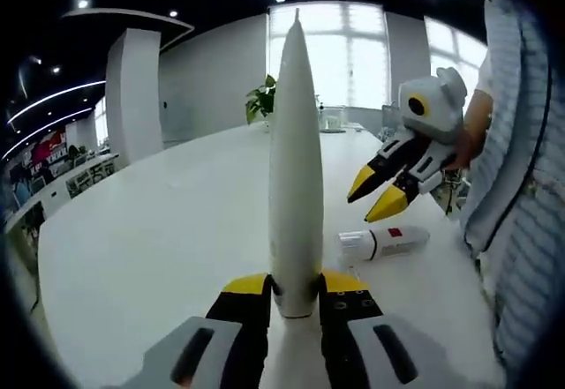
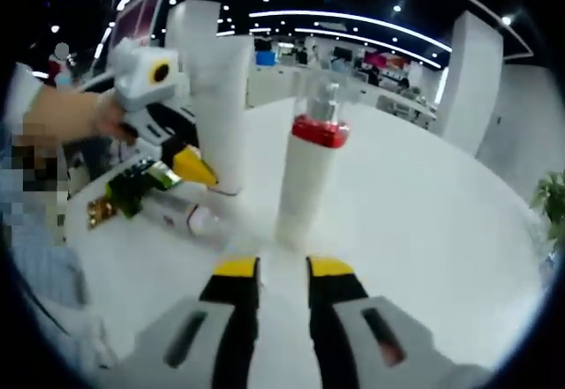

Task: Arrange the skincare products in the storage area until every visible bottle or jar stands upright without overlapping.

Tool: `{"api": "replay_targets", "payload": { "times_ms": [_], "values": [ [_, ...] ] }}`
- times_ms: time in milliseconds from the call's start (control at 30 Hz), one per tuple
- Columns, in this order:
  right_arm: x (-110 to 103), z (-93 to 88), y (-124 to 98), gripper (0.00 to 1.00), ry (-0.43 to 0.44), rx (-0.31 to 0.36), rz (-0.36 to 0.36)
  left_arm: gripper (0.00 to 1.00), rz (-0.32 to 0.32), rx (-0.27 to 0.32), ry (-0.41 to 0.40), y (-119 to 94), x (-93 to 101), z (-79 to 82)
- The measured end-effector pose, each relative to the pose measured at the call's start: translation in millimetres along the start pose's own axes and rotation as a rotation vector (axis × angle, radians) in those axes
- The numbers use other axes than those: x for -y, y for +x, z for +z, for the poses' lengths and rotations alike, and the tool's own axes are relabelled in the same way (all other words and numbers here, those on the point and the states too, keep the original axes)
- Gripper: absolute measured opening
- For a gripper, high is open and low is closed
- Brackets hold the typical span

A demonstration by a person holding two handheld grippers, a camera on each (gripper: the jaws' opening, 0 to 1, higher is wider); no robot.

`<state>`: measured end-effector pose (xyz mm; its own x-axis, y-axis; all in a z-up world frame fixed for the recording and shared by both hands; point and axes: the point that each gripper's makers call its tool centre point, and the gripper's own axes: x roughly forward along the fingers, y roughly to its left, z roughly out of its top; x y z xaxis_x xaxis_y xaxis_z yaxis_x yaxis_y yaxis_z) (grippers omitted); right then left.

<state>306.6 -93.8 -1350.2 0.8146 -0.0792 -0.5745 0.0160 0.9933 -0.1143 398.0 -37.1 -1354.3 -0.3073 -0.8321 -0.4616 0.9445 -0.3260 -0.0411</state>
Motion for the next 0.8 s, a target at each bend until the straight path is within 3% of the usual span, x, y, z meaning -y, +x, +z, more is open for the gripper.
{"api": "replay_targets", "payload": {
  "times_ms": [233,333,400,533,600,733,767,800],
  "values": [
    [3,-16.3,-7,0.19,0.026,-0.032,-0.012,0.21,-0.069,-0.009,0.024,9,-0.3,4.2],
    [5,-19.2,-8,0.19,0.079,-0.038,0.001,0.21,-0.089,-0.01,0.027,12,-0.7,5.2],
    [9,-15.2,-7,0.21,0.089,-0.029,-0.003,0.21,-0.093,-0.01,0.031,13,-1.2,5.5],
    [17,26.9,10,0.27,0.121,0.09,0.033,0.21,-0.11,-0.02,0.048,17,-2.2,6.6],
    [18,31.7,16,0.32,0.119,0.094,0.043,0.21,-0.115,-0.024,0.052,18,-2.7,6.9],
    [21,40.9,33,0.32,0.038,0.077,0.081,0.21,-0.134,-0.036,0.06,24,-4.5,7.9],
    [16,43.8,37,0.32,0.034,0.071,0.144,0.21,-0.14,-0.04,0.065,25,-4.9,8.0],
    [17,44.3,38,0.32,0.038,0.064,0.152,0.21,-0.143,-0.043,0.067,26,-5.3,8.3]
  ]
}}
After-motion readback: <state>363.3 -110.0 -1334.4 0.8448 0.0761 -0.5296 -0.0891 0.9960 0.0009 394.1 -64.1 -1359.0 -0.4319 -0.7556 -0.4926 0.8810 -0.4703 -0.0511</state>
